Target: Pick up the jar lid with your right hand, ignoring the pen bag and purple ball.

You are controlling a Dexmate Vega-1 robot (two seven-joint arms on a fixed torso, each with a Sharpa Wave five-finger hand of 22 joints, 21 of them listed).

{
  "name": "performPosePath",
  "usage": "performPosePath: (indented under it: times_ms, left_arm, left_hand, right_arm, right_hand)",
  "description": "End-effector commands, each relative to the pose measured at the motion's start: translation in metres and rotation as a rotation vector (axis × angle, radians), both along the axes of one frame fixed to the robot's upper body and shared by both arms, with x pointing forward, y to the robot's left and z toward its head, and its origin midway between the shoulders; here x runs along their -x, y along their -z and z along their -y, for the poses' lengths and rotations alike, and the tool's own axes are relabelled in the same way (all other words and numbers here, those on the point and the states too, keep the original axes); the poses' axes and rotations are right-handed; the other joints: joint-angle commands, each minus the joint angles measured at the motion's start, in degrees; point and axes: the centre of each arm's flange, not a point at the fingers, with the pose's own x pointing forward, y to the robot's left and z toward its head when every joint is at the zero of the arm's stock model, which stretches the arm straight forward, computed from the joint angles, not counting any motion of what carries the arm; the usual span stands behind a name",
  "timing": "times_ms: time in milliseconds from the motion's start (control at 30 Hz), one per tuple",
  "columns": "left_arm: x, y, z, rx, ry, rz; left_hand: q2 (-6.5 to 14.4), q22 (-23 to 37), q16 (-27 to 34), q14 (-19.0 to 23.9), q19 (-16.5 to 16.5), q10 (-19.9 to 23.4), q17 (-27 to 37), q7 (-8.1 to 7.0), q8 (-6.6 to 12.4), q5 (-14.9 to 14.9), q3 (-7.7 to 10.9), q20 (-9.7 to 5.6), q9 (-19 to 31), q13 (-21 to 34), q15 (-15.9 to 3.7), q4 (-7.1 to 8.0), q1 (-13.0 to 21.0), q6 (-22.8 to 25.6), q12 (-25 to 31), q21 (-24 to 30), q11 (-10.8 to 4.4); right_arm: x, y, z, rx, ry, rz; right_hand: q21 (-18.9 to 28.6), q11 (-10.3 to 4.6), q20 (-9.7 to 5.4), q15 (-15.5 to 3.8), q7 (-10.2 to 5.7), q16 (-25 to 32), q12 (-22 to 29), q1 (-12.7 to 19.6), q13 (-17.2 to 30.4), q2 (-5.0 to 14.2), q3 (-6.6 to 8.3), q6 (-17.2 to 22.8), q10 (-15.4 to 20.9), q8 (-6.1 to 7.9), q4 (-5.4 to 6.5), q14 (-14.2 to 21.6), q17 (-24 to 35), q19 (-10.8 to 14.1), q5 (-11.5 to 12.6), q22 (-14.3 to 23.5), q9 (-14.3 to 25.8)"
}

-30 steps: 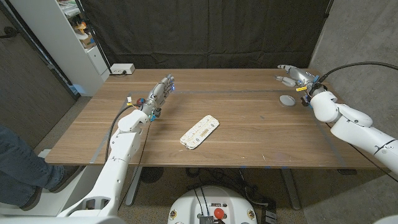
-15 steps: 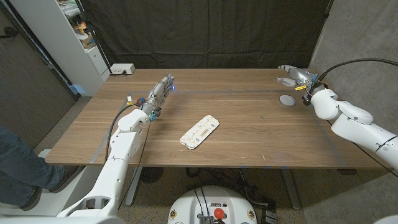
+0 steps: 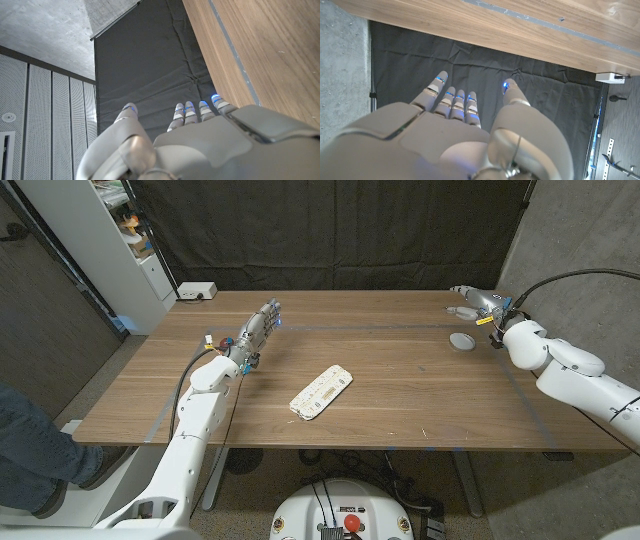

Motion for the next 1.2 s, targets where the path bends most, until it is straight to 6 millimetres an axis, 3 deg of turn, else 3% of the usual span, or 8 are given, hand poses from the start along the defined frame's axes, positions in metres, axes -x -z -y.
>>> performPosePath:
  times_ms: [33,1200]
  left_arm:
    - [0.003,0.001,0.001,-0.004,-0.005,-0.003]
    - [-0.001,0.004,0.009,-0.006,-0.002,-0.015]
  left_hand:
    - [0.57,0.2,0.15,-0.06,-0.22,-0.13,0.16,-0.29,0.13,0.0,0.22,0.43,0.22,0.18,-0.24,-0.23,0.33,0.1,-0.21,-0.07,-0.15]
    - [0.64,0.23,0.23,0.05,-0.29,-0.1,0.17,-0.19,0.19,-0.02,0.14,0.69,0.24,0.19,-0.11,-0.46,0.27,0.38,-0.17,-0.01,-0.18]
  right_arm:
    - [-0.001,-0.001,0.0,0.041,0.017,-0.04]
    - [-0.013,-0.009,0.002,0.148,0.073,-0.16]
  right_hand:
    - [0.12,0.04,0.45,0.12,-0.06,0.13,-0.24,0.29,0.16,-0.57,0.17,-0.62,-0.25,-0.11,-0.42,0.29,0.16,0.32,0.43,0.21,0.0]
    - [0.41,2.21,2.23,1.71,0.39,0.43,0.22,0.95,0.34,-4.28,-0.55,-3.77,-0.89,-0.24,0.12,0.99,0.47,0.83,1.3,0.25,0.06]
